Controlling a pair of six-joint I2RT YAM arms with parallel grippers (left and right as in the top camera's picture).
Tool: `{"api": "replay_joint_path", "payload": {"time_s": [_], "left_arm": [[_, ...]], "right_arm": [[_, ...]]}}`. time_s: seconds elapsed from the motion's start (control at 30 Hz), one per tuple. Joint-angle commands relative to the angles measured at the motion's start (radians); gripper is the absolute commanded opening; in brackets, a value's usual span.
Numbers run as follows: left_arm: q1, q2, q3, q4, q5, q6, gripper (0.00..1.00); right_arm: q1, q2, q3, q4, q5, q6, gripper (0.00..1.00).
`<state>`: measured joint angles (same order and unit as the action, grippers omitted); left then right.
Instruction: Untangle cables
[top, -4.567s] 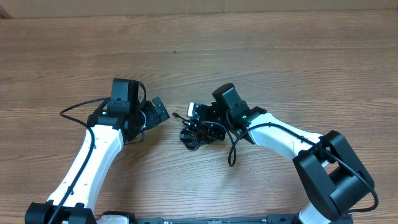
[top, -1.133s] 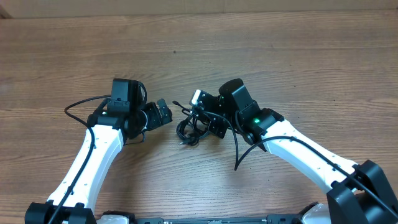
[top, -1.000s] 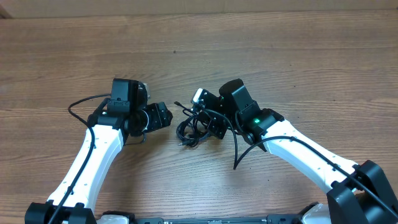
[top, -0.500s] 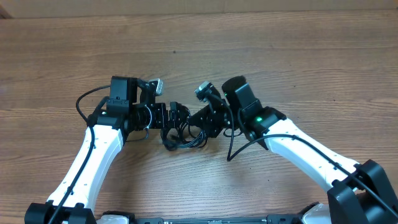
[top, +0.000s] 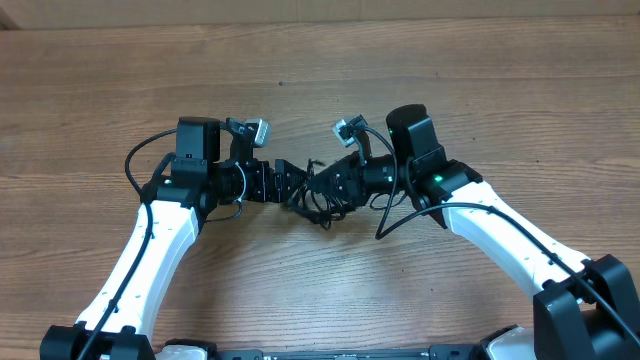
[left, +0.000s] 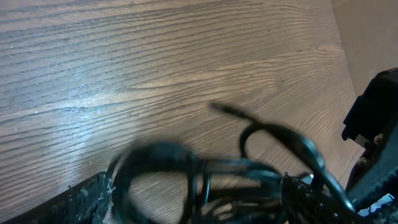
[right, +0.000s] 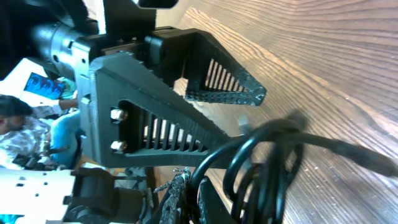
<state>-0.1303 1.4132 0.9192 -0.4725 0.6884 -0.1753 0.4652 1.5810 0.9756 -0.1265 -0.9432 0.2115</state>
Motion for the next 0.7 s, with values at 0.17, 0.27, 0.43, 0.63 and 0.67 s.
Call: {"api": "replay_joint_path", "payload": {"time_s": [0.17, 0.27, 0.43, 0.63, 0.67], "left_arm": [[-0.001, 0.005, 0.019, -0.012, -0.009, 0.026, 0.91], [-0.001, 0.005, 0.019, -0.021, -0.019, 0.026, 0.90], [-0.001, 0.005, 0.019, -0.024, -0.019, 0.017, 0.89], [-0.001, 0.005, 0.019, -0.024, -0.004, -0.053, 0.96], [-0.001, 0.005, 0.019, -0.024, 0.001, -0.066, 0.98]], "right_arm": [[-0.001, -0.029, 0.015, 0.054, -0.156, 0.009, 0.04], [-0.001, -0.029, 0.015, 0.092, -0.211, 0.009, 0.04], [-0.001, -0.029, 0.015, 0.121, -0.267, 0.010, 0.04], [-0.001, -0.029, 0.015, 0.119, -0.272, 0.010, 0.04], [-0.001, -0.029, 0.015, 0.119, -0.272, 0.011, 0.04]]}}
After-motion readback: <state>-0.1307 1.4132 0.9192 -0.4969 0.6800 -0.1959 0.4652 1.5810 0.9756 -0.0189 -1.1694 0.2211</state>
